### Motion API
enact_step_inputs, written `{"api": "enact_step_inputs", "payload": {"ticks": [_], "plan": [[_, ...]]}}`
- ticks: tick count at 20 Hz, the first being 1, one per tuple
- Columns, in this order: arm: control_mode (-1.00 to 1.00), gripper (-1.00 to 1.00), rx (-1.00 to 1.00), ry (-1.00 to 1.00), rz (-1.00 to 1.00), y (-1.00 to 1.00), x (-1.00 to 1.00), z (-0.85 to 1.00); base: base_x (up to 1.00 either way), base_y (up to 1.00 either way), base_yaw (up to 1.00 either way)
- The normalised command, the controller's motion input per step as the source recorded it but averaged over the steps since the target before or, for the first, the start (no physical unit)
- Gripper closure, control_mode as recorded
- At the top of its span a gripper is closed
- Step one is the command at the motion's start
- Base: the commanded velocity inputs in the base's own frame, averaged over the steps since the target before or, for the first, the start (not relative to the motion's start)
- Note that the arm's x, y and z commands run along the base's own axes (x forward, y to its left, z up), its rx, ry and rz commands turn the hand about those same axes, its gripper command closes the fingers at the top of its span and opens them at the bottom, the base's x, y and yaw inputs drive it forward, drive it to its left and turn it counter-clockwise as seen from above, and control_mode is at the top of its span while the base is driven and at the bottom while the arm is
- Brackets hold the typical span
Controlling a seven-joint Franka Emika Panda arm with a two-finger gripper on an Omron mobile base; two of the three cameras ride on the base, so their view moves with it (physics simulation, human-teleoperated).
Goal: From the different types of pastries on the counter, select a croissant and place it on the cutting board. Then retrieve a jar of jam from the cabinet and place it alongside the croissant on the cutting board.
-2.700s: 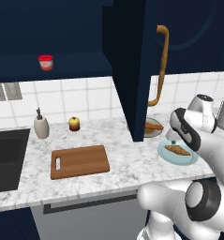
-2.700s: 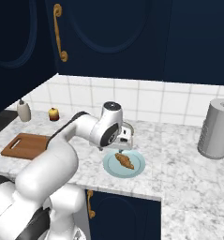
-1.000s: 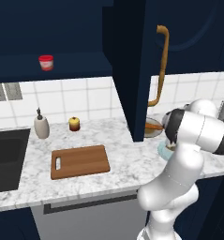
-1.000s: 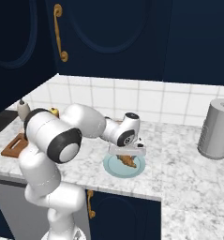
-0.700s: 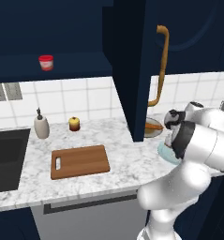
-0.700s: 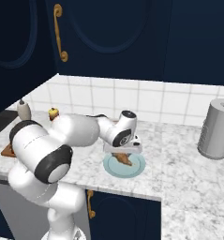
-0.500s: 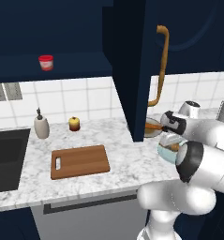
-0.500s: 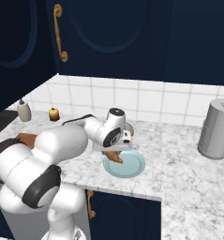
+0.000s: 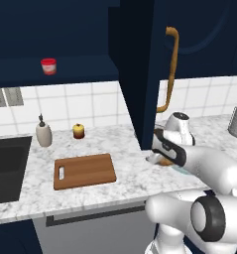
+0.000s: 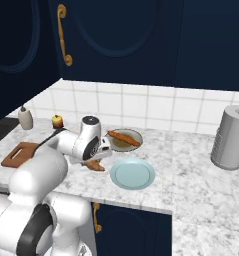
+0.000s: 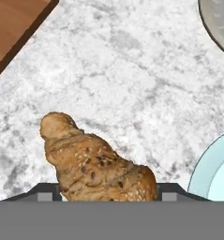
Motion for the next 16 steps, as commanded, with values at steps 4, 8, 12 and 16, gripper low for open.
{"api": "enact_step_inputs", "payload": {"ticks": [4,8,12,16], "plan": [[-1.0,1.0,0.07,0.0,0.44,0.71,0.02,0.0,0.0,0.0,0.0],[-1.0,1.0,0.02,0.0,0.3,0.46,-0.09,-0.11,0.0,0.0,0.0],[-1.0,1.0,0.02,0.01,0.2,0.52,0.0,0.4,0.0,0.0,0.0],[-1.0,1.0,0.03,0.01,0.24,0.57,0.0,0.07,0.0,0.0,0.0]]}}
